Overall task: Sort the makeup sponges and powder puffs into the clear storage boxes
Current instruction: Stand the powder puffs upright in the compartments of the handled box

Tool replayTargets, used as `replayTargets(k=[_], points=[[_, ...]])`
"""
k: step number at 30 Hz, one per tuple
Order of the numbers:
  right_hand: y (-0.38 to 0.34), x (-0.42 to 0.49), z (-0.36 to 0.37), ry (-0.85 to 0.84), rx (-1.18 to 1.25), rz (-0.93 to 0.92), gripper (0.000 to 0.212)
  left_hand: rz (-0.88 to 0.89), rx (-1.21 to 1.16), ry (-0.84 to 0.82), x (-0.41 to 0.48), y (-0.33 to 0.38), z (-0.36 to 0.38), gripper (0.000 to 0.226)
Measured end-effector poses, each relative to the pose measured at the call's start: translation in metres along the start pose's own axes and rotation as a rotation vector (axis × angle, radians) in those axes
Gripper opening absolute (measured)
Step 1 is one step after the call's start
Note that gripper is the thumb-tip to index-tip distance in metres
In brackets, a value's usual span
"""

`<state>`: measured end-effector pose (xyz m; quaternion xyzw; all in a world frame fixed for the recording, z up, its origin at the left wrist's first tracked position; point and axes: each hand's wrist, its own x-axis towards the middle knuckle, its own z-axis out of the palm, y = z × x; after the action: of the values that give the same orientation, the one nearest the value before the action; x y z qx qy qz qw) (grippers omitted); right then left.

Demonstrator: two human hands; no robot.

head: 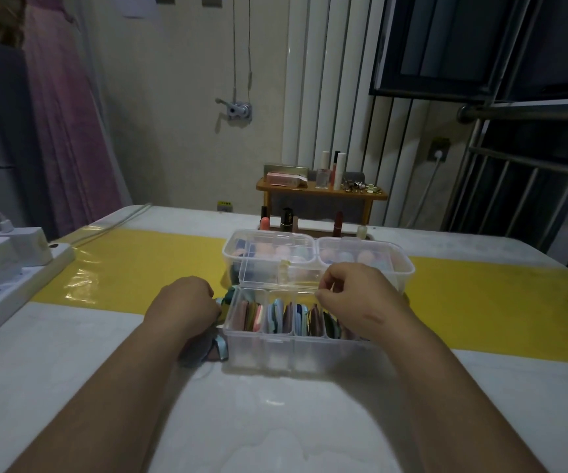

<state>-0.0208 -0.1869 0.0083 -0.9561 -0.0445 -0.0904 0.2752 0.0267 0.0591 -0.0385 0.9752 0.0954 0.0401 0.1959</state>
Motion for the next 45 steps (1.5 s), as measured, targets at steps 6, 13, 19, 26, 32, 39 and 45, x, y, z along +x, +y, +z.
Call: replayTargets(k=[6, 13, 19, 26, 32, 39, 45], points=[[-0.001, -0.001, 0.0, -0.008, 0.027, -0.03, 0.006, 0.031, -0.028, 0.045, -0.004, 0.004, -0.004, 0.01], [0.0, 0.0, 0.001, 0.006, 0.054, -0.036, 0.006, 0.016, -0.191, 0.17, -0.013, 0.012, -0.015, 0.008], [0.001, 0.0, 0.001, -0.006, 0.085, -0.052, 0.007, 0.085, -0.325, 0.368, -0.016, 0.014, -0.016, 0.011], [0.001, 0.0, 0.002, 0.002, 0.112, -0.068, 0.007, 0.154, -0.499, 0.494, -0.023, 0.027, -0.018, 0.011], [0.001, 0.001, 0.004, 0.004, 0.129, -0.085, 0.008, 0.264, -0.717, 0.487, -0.031, 0.036, -0.019, 0.009], [0.0, 0.002, 0.004, 0.017, 0.229, -0.148, 0.007, 0.409, -0.912, 0.301, -0.037, 0.044, -0.016, 0.02], [-0.006, -0.001, 0.004, -0.056, 0.404, -0.222, 0.018, 0.476, -0.851, 0.22, -0.039, 0.047, -0.013, 0.018]])
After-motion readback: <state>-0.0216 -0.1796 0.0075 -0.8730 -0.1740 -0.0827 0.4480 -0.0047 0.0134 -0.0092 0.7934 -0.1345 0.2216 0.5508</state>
